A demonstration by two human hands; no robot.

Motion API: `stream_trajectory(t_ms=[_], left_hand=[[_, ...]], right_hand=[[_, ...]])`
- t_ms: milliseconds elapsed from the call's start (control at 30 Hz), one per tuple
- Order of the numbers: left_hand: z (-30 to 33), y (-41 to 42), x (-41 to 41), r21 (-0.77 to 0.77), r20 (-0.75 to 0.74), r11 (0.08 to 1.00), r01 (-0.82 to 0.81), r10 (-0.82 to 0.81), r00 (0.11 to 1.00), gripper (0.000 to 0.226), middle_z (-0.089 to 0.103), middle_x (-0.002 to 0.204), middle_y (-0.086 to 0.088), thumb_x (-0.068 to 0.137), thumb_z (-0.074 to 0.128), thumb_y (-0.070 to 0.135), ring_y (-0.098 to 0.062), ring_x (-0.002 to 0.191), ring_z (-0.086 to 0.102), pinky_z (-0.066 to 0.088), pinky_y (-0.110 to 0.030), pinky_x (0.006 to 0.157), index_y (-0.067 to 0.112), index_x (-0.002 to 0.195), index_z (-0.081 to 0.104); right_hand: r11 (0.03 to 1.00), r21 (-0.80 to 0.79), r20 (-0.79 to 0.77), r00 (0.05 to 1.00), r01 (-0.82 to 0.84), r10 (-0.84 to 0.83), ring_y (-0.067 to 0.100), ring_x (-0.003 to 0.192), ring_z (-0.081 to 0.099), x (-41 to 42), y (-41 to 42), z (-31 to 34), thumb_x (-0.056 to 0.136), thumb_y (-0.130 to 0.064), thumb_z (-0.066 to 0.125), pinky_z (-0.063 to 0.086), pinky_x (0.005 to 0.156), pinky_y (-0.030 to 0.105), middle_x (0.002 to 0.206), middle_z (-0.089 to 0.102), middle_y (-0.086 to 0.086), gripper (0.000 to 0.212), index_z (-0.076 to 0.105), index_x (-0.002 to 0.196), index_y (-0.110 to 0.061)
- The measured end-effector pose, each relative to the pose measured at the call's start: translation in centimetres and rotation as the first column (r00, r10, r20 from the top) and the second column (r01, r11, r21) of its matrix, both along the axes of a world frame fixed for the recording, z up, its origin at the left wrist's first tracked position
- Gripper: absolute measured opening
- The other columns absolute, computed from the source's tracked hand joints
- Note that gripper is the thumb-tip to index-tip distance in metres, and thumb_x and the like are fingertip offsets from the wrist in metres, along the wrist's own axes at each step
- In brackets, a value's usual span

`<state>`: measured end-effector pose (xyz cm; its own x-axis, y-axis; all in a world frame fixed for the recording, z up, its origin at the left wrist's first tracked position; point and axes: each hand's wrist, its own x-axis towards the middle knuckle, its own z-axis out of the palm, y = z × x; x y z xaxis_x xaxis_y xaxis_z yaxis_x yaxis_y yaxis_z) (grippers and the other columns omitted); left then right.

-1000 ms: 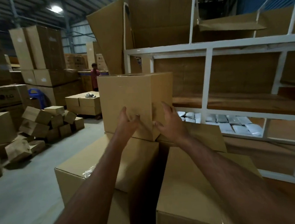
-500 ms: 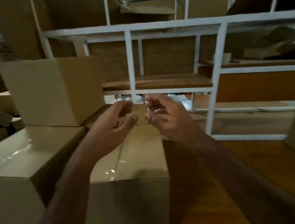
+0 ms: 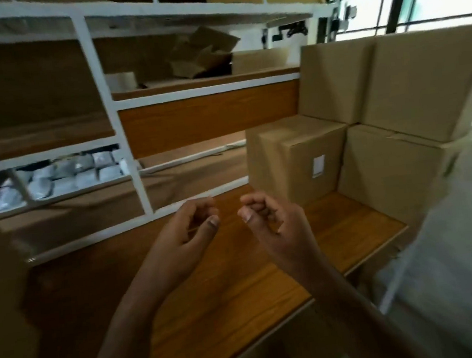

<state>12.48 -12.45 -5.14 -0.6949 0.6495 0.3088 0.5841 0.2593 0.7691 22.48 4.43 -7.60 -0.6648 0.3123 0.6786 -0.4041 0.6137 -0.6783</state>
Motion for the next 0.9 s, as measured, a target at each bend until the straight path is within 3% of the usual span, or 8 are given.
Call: stream_trajectory(t_ms=[167, 333, 433, 567, 667, 767, 900], left_hand=[[-1.3, 7.9, 1.0, -0.025, 0.065, 0.986, 0.167, -0.165, 0.984, 0.032, 0.058, 0.118, 0.019, 0.100, 0.052, 0.034, 0.004, 0.108, 0.056, 0.050, -0.020, 0.090, 0.037, 0.131, 0.048], [-2.0, 13.0, -0.6, -0.059, 0.099, 0.956, 0.286, -0.279, 0.955, 0.035, 0.058, 0.118, 0.017, 0.101, 0.050, 0.032, 0.001, 0.108, 0.055, 0.046, -0.016, 0.083, 0.031, 0.136, 0.046], [-2.4, 15.8, -2.3, -0.037, 0.133, 0.960, 0.278, -0.271, 0.953, 0.038, 0.055, 0.119, 0.013, 0.101, 0.050, 0.034, 0.001, 0.106, 0.053, 0.044, -0.017, 0.077, 0.030, 0.138, 0.047], [-3.5, 18.9, -3.3, 0.020, 0.211, 0.951, 0.310, -0.307, 0.928, 0.033, 0.056, 0.114, 0.018, 0.102, 0.051, 0.032, 0.000, 0.108, 0.055, 0.046, -0.019, 0.080, 0.031, 0.135, 0.048], [-4.0, 21.0, -4.0, 0.041, 0.249, 0.946, 0.321, -0.321, 0.914, 0.032, 0.056, 0.113, 0.019, 0.102, 0.052, 0.030, -0.002, 0.109, 0.055, 0.049, -0.023, 0.085, 0.032, 0.133, 0.048], [-3.9, 23.8, -5.2, 0.076, 0.279, 0.962, 0.263, -0.274, 0.920, 0.025, 0.052, 0.108, 0.021, 0.102, 0.052, 0.028, 0.000, 0.102, 0.052, 0.046, -0.021, 0.078, 0.036, 0.126, 0.047], [-3.9, 28.2, -6.4, 0.089, 0.260, 0.983, 0.161, -0.179, 0.949, 0.017, 0.053, 0.103, 0.017, 0.103, 0.052, 0.027, 0.000, 0.096, 0.052, 0.044, -0.019, 0.072, 0.033, 0.118, 0.050]], right_hand=[[0.983, -0.046, 0.018, 0.984, 0.176, -0.175, 0.005, 0.096, 0.067, 3.0, 6.7, -1.2, 0.096, -0.012, 0.064, 0.052, 0.078, 0.015, 0.102, 0.069, -0.008, 0.021, 0.066, 0.116, -0.008], [0.940, -0.074, 0.061, 0.942, 0.333, -0.329, 0.004, 0.094, 0.067, 3.1, 11.4, -2.9, 0.095, -0.012, 0.064, 0.054, 0.077, 0.017, 0.099, 0.069, -0.010, 0.018, 0.066, 0.113, -0.013], [0.918, -0.041, 0.089, 0.916, 0.395, -0.390, 0.004, 0.093, 0.067, 2.4, 14.1, -4.0, 0.095, -0.018, 0.064, 0.056, 0.077, 0.020, 0.100, 0.069, -0.008, 0.018, 0.065, 0.113, -0.018], [0.881, 0.002, 0.167, 0.868, 0.474, -0.468, 0.000, 0.094, 0.067, 1.9, 18.2, -4.8, 0.096, -0.018, 0.064, 0.050, 0.073, 0.010, 0.102, 0.069, -0.007, 0.021, 0.065, 0.117, -0.015], [0.846, -0.025, 0.179, 0.835, 0.532, -0.520, -0.002, 0.090, 0.066, 1.1, 21.0, -5.2, 0.096, -0.016, 0.064, 0.048, 0.071, 0.008, 0.099, 0.070, -0.004, 0.022, 0.064, 0.118, -0.013], [0.842, -0.064, 0.221, 0.831, 0.536, -0.511, -0.010, 0.089, 0.062, -0.6, 23.9, -5.2, 0.097, -0.015, 0.061, 0.047, 0.069, 0.006, 0.098, 0.066, -0.008, 0.024, 0.060, 0.121, -0.015], [0.854, -0.053, 0.230, 0.838, 0.518, -0.495, 0.002, 0.094, 0.063, -3.6, 28.5, -5.3, 0.096, -0.020, 0.063, 0.049, 0.075, 0.016, 0.101, 0.064, -0.010, 0.026, 0.058, 0.122, -0.024]])
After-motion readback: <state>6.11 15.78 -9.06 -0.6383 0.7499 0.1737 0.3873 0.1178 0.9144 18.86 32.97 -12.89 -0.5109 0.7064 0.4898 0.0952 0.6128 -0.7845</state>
